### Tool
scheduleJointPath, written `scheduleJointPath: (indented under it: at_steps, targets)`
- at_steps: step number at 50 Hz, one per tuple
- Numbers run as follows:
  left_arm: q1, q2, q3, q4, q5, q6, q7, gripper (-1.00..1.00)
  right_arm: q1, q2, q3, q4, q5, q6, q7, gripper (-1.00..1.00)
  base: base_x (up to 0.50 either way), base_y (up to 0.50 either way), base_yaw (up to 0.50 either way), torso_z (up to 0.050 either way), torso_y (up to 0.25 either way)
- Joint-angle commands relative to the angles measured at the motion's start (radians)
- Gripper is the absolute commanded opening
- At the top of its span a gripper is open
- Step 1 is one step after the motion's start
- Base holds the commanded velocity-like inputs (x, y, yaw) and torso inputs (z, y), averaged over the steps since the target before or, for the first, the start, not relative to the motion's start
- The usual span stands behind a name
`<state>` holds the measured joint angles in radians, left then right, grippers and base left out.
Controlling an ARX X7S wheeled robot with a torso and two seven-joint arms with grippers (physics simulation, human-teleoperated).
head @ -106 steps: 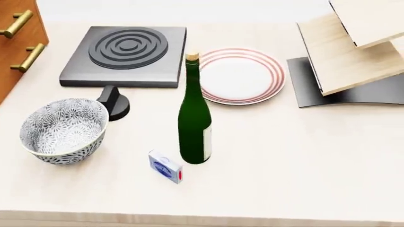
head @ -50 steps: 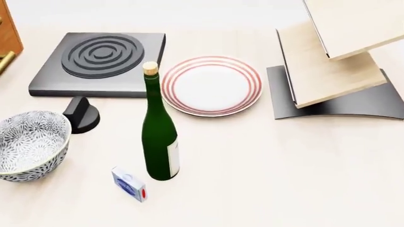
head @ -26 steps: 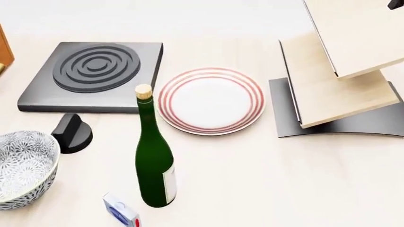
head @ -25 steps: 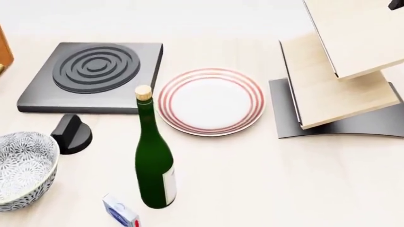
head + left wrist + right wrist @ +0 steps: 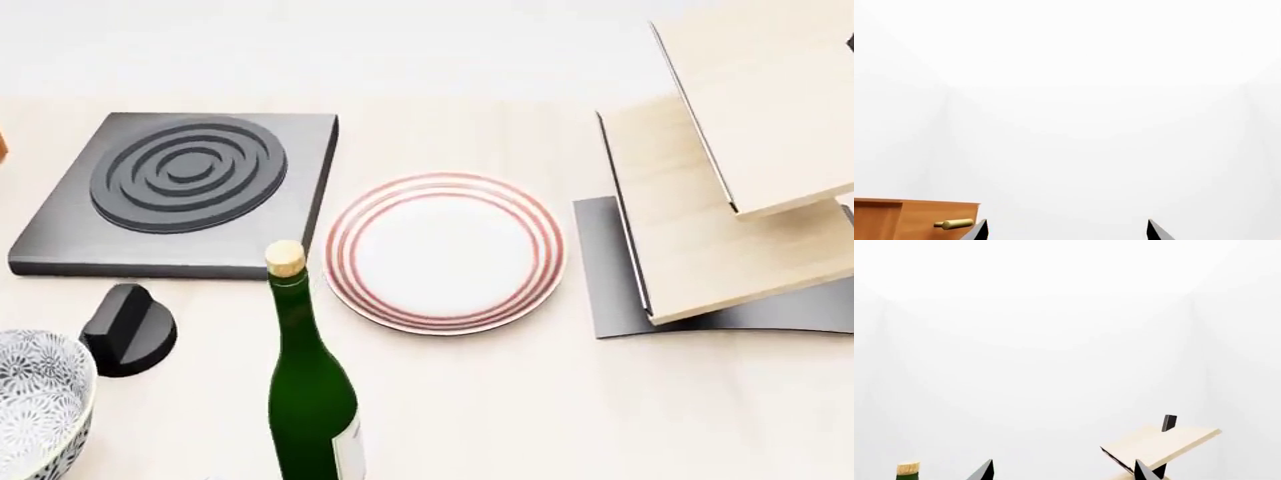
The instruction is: Pick up the akita bowl and put it on the plate.
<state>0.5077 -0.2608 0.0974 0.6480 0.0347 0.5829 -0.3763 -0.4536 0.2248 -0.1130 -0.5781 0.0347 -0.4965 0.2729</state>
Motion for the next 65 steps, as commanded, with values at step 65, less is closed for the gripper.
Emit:
scheduleJointPath:
  at_steps: [65]
  targets:
    - [-0.008,-0.029,0.024,-0.01,0.013,-0.001,-0.039,1.0,0.015,0.037,-0.032,0.003,0.001,0.018,0.043,1.0,0.2,0.0,0.0,0.0,0.0]
